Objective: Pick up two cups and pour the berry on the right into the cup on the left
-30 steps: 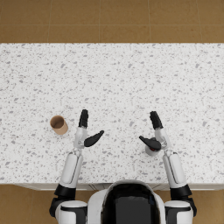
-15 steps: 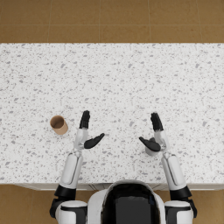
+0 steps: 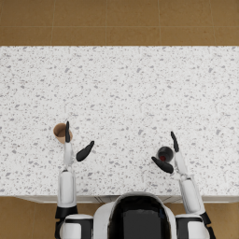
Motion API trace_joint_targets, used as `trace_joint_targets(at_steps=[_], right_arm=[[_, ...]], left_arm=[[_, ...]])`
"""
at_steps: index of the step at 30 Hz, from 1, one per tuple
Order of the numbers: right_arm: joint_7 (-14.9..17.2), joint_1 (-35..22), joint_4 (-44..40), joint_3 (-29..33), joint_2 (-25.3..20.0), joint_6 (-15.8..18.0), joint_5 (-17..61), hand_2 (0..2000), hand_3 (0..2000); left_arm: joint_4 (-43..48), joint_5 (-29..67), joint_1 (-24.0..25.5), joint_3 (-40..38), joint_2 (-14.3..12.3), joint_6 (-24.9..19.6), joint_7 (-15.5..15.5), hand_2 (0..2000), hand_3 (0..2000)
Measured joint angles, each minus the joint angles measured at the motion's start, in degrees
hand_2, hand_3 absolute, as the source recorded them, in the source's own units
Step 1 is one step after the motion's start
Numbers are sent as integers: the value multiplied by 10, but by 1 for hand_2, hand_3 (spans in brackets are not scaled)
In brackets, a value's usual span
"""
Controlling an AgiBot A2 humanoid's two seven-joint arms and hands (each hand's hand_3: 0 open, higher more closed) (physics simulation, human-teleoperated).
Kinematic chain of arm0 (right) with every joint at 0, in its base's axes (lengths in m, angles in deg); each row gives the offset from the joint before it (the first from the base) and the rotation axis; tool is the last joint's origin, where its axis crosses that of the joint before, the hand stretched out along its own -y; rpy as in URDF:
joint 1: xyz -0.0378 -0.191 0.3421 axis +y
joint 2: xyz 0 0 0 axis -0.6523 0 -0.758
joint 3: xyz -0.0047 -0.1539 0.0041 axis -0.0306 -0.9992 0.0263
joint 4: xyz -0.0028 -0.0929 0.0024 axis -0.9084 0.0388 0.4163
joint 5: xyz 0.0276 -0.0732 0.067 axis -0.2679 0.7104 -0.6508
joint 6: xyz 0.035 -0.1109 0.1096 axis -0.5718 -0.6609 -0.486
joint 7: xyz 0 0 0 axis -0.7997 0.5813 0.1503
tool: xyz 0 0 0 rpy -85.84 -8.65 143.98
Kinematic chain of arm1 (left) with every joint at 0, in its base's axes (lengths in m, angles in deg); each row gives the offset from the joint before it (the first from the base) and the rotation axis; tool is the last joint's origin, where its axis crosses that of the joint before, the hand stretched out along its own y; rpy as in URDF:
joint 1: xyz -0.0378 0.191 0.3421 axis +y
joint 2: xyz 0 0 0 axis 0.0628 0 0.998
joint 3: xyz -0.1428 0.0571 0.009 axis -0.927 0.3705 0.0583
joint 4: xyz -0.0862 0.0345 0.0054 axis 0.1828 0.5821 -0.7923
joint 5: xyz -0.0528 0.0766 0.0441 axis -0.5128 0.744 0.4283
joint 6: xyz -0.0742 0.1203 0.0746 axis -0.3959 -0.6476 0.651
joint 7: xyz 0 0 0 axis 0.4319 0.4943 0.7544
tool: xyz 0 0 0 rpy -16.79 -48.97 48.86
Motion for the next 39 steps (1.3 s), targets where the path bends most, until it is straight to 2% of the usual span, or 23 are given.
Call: trace_joint_targets(at_steps=[5,11,22,39], right_arm=[[0,34,11,22,6,0,10,0,0],[0,40,12,33,0,0,12,0,0],[0,52,-47,4,-8,0,12,0,0],[0,39,-158,-2,-33,0,12,0,0]], left_arm=[[-18,10,24,-55,-10,0,0,0,0],[-66,12,34,-84,-19,0,0,0,0],[-193,12,2,-74,-22,0,0,0,0],[-284,12,-46,-61,-32,0,0,0,0]])
